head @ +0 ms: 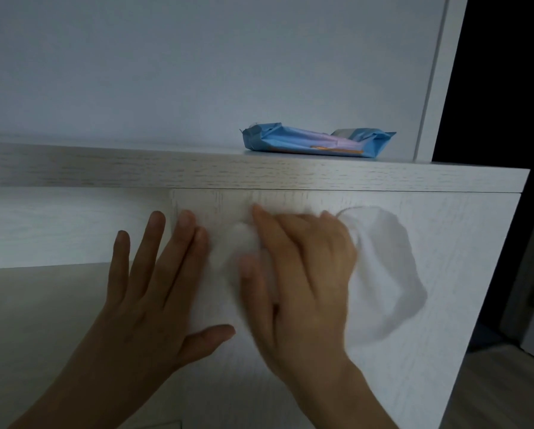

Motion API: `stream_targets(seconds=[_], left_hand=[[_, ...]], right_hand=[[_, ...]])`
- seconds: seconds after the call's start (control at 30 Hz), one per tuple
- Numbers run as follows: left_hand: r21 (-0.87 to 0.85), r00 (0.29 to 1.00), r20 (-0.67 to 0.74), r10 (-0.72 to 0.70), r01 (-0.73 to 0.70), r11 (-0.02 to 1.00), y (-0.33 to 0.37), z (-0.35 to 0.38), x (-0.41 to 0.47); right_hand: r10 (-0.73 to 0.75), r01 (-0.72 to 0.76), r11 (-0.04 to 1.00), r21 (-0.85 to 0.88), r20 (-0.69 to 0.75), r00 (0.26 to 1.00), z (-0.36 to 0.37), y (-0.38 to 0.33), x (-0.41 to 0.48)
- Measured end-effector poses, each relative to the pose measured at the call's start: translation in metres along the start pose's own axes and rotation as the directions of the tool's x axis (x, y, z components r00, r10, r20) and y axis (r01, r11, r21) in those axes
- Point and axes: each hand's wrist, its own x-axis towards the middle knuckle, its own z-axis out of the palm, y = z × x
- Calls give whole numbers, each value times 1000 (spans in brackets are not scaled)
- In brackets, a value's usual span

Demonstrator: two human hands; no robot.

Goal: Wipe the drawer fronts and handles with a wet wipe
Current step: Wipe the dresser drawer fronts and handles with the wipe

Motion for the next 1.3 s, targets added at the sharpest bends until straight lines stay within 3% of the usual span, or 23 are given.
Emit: stream_targets(seconds=[0.2, 0.37, 0.5, 0.6, 0.77, 0.93, 1.13, 1.3], left_hand=[[-8, 1000, -5, 8, -8, 1000, 0, 0, 1], [5, 1000, 19, 10, -10, 1000, -1, 0, 1], [-3, 1000, 24, 6, -6, 1000, -1, 0, 1], [0, 1000, 15, 8, -8, 1000, -1, 1, 1], [11, 1000, 0, 10, -10, 1000, 0, 1, 0], [1, 1000, -16, 12, -12, 1000, -1, 3, 1], [18, 1000, -6, 0, 0, 1000, 0, 2, 1], [18, 1000, -7, 6, -5, 1000, 0, 2, 0]], right_hand=[[21, -24, 998, 57, 48, 999, -3, -9, 10], [5, -6, 989, -150, -8, 1000, -19, 8, 7], [-55, 55, 991, -120, 8, 998, -27, 17, 7], [-118, 121, 991, -50, 65, 991, -28, 20, -3], [-127, 164, 966, -201, 184, 975, -14, 18, -9], [-122, 161, 969, -185, 205, 971, -1, 3, 4], [-76, 90, 980, -178, 86, 993, -19, 30, 0], [-88, 95, 992, -83, 86, 992, -6, 15, 2]])
